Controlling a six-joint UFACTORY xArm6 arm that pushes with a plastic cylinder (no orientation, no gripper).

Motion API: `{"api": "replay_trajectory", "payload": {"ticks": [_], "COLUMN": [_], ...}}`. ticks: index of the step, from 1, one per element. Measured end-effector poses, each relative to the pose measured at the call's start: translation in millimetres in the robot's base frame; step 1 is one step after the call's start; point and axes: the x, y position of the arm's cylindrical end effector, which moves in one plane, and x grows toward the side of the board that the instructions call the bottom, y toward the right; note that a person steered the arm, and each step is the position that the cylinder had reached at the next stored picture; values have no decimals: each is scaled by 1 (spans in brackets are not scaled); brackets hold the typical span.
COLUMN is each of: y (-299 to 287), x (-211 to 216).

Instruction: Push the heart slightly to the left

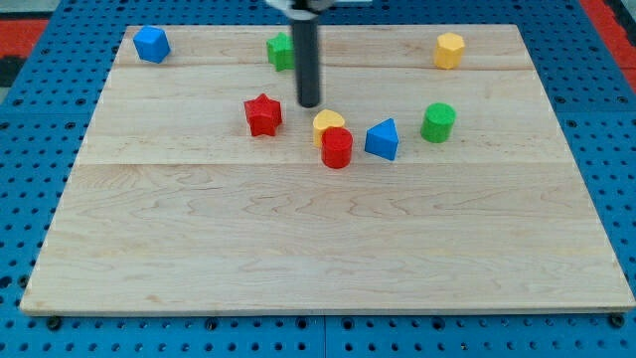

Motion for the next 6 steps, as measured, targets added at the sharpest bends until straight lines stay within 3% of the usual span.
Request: {"api": "replay_trajectory", "payload": {"ticks": [1, 2, 3, 4, 6], "y": [26, 10, -72, -79, -188], "x": [30, 66, 75, 73, 96]}}
